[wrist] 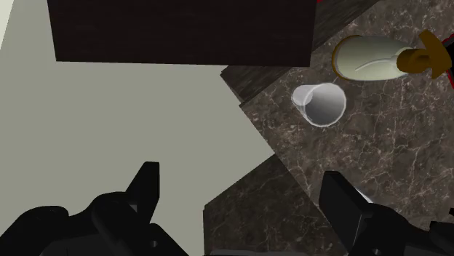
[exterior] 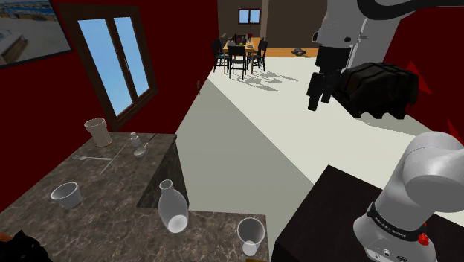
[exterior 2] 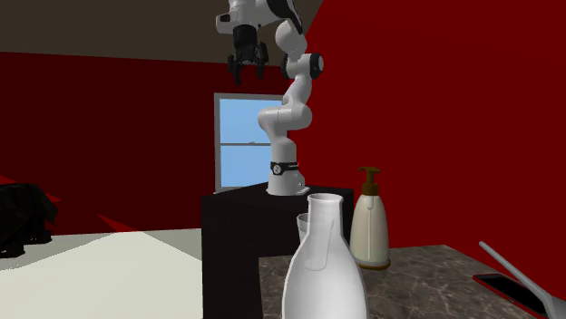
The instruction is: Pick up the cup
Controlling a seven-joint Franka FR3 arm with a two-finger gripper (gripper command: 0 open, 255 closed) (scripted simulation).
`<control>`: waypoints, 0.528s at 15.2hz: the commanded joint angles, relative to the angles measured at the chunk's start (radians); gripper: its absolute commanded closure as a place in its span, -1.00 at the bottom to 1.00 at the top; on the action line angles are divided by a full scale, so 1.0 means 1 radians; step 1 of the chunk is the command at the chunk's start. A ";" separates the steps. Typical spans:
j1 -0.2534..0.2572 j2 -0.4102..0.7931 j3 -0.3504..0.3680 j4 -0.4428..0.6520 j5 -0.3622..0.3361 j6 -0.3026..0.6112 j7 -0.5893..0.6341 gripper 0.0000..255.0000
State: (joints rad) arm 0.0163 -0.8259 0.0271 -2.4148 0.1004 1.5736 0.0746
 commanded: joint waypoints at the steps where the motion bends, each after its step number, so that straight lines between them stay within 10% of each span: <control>1: 0.000 0.000 0.000 0.000 0.000 0.000 0.000 -1.00; 8: 0.038 0.030 0.081 -0.189 0.069 0.219 0.050 -1.00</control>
State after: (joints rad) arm 0.0470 -0.8073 0.0929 -2.5732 0.1567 1.7480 0.1154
